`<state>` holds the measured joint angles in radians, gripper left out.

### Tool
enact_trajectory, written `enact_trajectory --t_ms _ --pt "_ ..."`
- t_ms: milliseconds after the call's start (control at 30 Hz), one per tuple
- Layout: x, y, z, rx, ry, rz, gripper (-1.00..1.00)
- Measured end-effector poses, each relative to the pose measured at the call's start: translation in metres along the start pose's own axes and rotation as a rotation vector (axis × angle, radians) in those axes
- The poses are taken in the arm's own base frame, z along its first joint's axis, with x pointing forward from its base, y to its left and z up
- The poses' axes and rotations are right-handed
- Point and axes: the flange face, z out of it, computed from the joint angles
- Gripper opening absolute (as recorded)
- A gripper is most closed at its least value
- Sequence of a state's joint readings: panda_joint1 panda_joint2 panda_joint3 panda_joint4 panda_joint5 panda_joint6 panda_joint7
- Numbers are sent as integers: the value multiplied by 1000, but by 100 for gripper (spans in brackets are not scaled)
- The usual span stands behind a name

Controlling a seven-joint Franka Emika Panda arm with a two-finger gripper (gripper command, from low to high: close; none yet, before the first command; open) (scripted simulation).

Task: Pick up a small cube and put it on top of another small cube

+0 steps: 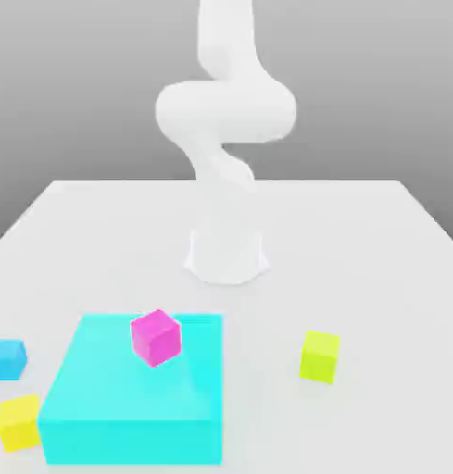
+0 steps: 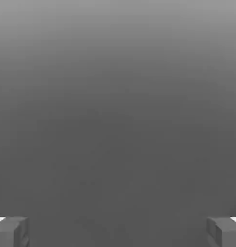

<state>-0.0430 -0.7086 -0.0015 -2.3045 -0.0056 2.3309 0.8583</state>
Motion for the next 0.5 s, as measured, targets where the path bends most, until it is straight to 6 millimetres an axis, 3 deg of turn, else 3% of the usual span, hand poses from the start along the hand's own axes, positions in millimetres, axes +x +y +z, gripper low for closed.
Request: enact_trajectory --t_ms 233,500 --pt "36 50 129 -198 -44 257 0" --pt "54 150 256 -414 -81 557 0"
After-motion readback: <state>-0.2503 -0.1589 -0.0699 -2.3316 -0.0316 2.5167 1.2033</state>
